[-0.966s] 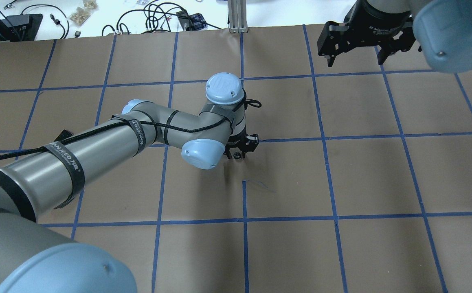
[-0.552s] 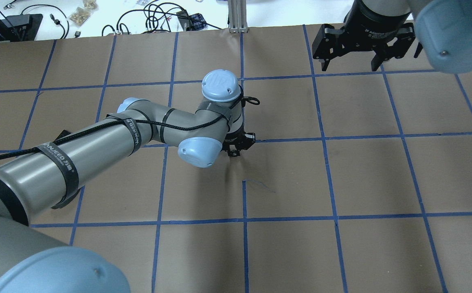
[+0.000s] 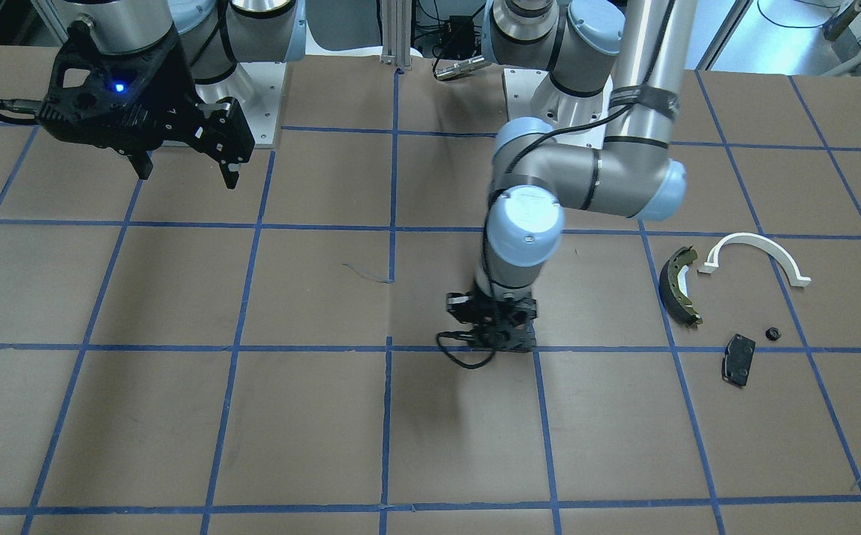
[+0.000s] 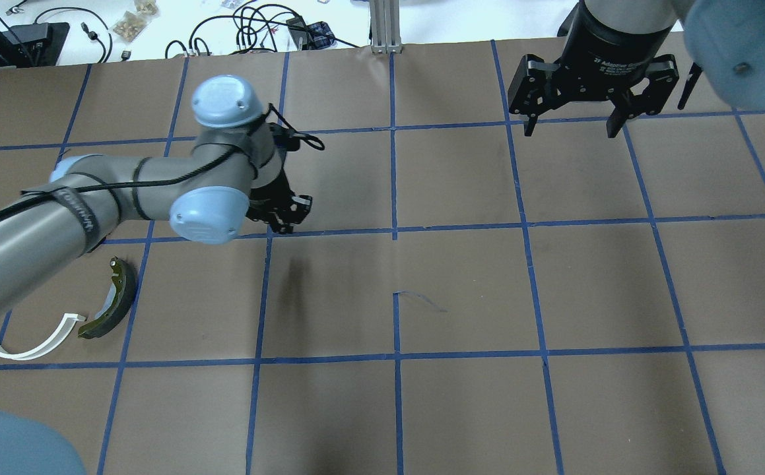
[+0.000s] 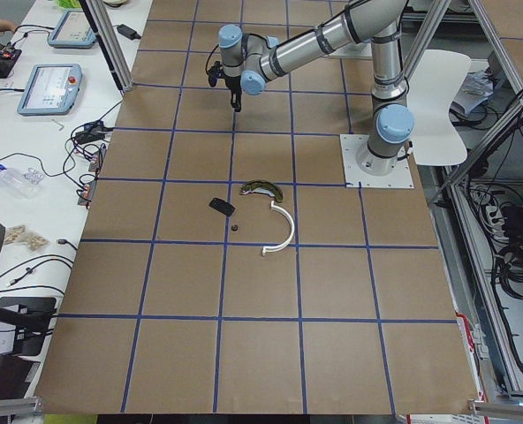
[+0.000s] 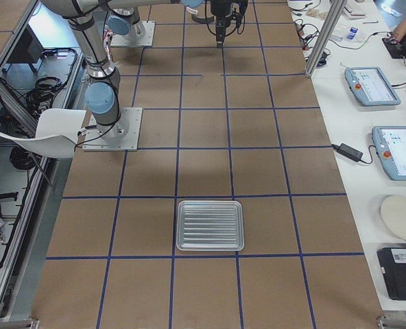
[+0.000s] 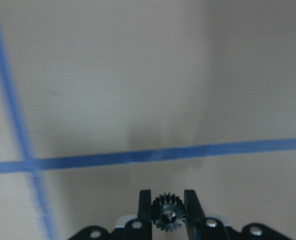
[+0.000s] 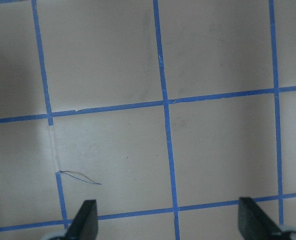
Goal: Place bearing gear from tray to pile
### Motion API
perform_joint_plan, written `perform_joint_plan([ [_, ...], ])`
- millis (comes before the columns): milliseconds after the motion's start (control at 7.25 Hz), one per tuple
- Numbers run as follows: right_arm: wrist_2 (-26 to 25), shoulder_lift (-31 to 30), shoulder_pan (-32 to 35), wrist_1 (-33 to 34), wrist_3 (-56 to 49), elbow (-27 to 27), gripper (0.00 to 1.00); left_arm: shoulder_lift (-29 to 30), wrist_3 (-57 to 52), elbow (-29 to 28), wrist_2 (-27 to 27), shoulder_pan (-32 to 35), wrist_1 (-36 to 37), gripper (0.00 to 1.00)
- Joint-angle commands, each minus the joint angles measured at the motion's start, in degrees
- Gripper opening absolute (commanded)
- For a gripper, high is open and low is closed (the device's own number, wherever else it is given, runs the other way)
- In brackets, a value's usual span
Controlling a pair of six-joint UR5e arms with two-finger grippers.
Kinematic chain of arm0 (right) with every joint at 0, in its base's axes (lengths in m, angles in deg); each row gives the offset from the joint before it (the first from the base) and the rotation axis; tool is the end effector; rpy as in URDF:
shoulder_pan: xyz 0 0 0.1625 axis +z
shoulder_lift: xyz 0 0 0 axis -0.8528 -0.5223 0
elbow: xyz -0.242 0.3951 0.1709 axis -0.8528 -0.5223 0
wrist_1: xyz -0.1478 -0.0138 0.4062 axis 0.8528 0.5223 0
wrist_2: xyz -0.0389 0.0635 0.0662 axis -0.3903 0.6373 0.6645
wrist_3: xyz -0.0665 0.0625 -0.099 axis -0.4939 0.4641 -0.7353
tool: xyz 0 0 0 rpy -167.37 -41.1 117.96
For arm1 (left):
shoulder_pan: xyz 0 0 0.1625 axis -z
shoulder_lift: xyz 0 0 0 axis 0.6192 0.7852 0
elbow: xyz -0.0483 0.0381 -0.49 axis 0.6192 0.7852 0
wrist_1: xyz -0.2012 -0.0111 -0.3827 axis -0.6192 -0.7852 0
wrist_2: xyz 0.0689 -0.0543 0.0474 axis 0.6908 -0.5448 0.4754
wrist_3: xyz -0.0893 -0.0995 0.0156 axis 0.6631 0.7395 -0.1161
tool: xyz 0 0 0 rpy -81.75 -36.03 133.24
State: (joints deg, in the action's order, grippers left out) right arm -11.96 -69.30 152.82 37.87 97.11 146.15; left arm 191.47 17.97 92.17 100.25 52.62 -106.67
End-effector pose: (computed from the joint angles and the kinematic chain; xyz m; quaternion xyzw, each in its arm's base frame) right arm 0.1680 -0.5089 0.5552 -0.0483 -0.9985 0.0248 0.0115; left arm -0.1360 -0.5871 0.2556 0.0701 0.9971 0.0181 0.0223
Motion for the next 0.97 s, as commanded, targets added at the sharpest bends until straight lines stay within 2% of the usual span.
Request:
perform_joint_plan([
  [0, 0.2, 0.0, 0.1, -0.2, 0.0, 0.2, 1.0, -4.2, -21.5, 0.9, 2.6, -17.3, -1.3, 0.0],
  [414, 0.2, -0.2, 0.1, -0.2, -0.2, 0.9, 1.0, -2.2, -46.5, 1.1, 1.6, -38.1, -0.5, 0.0],
  [552, 0.8, -0.3, 0.1, -0.2, -0.4, 1.0, 1.0, -0.3, -49.6, 0.9, -1.3, -43.0, -0.1, 0.0],
  [828, 1.0, -0.2, 0.1, -0.1, -0.6, 1.0, 1.0, 3.7, -50.0, 1.2, -2.5, -43.9, 2.1, 0.0],
])
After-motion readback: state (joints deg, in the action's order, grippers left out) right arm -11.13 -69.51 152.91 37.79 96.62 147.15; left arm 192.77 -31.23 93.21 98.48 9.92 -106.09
